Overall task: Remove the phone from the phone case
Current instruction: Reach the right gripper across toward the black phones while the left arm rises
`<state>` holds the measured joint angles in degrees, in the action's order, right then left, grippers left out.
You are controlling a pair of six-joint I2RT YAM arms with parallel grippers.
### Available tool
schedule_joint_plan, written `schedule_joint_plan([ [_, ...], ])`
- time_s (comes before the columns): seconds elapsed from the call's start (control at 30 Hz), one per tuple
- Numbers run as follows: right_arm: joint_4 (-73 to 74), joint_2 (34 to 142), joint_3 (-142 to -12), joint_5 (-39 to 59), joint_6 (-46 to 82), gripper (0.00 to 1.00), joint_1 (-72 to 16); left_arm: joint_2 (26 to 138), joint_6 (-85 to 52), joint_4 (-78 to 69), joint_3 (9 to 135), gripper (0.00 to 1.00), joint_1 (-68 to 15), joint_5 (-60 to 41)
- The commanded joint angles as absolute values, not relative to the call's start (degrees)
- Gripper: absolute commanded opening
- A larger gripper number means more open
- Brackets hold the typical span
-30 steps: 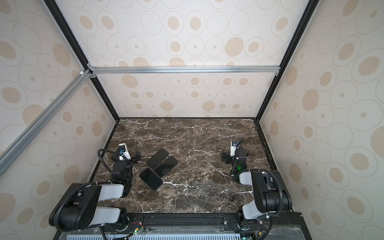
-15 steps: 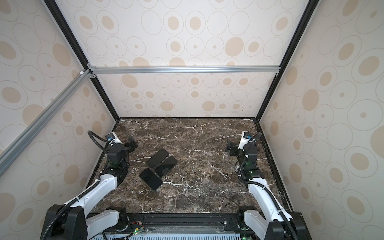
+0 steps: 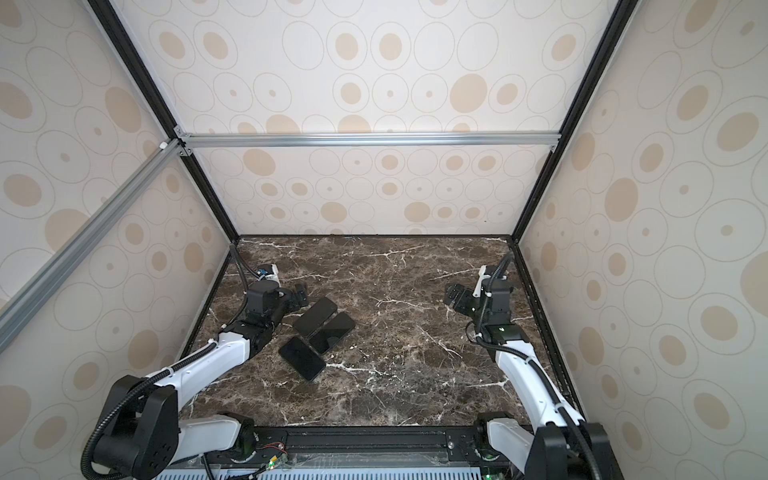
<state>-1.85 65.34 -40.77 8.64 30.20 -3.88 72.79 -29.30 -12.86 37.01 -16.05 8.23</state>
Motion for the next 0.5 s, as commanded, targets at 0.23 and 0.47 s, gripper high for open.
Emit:
schedule_joint_plan([
  [0.23, -7.15, 84.34, -54.23, 1.93, 40.78, 0.98, -28.57, 70.63, -32.35, -5.79, 38.02, 0.99, -15.91, 6.96],
  [0.47, -16.02, 99.30, -69.62, -8.92, 42.65, 1.00, -42.32, 63.78, -32.79, -6.26, 33.82, 0.99, -14.01, 9.41],
])
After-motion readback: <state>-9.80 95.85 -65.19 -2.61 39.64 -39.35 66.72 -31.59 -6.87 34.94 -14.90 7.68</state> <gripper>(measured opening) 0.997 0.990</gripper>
